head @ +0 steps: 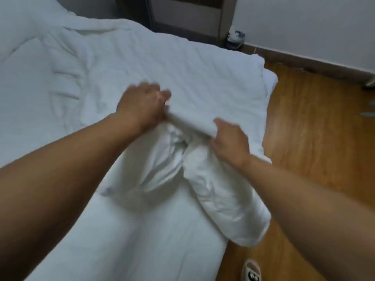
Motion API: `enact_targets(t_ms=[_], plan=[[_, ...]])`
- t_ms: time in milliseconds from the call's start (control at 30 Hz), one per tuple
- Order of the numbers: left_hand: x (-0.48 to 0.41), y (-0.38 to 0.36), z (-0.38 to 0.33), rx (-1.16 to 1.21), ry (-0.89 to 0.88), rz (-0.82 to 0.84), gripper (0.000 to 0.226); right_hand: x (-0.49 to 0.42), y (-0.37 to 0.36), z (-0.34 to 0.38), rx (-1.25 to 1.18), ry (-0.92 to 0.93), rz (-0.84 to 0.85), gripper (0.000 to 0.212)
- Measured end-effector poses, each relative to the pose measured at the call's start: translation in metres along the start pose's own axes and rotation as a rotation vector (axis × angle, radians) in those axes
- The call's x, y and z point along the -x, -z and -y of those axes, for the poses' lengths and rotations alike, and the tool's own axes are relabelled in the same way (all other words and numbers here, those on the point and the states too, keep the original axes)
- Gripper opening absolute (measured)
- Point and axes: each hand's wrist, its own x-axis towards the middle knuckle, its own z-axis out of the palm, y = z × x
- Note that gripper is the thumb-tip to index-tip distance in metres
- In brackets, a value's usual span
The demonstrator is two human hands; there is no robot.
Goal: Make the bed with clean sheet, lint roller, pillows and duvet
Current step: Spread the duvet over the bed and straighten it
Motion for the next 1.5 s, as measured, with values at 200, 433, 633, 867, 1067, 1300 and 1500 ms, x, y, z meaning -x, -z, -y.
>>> enact_targets(t_ms=[200, 433, 633, 867, 1067, 1300, 1500], plan=[[0.057, -0.103, -0.032, 0.133, -0.223, -0.104, 0.029, -0.079, 0.004, -0.020, 0.258, -0.174, -0.207, 0.030], [0.051, -0.199, 0.002, -0.147, -0.012, 0.208, 0.082, -0.034, -0.091, -0.049, -0.044, -0.090, -0.159, 0.053], [0.036, -0.204, 0.009, 0.017, -0.159, 0.185, 0.032, 0.036, -0.168, -0.067, 0.340, -0.014, 0.207, 0.117], [0.099, -0.164, 0.012, 0.147, -0.342, 0.417, 0.037, 0.076, -0.175, -0.088, 0.294, 0.068, 0.075, 0.041], [0.172, -0.088, 0.045, 0.081, -0.319, 0.758, 0.050, 0.173, -0.123, -0.075, 0.076, 0.275, 0.637, 0.015], [0.205, 0.037, 0.075, 0.193, -0.203, 0.852, 0.051, 0.266, -0.037, -0.043, -0.134, 0.438, 0.873, 0.015], [0.167, 0.022, 0.045, 0.100, -0.136, -0.016, 0.051, 0.248, -0.057, -0.106, -0.108, 0.011, 0.335, 0.023]])
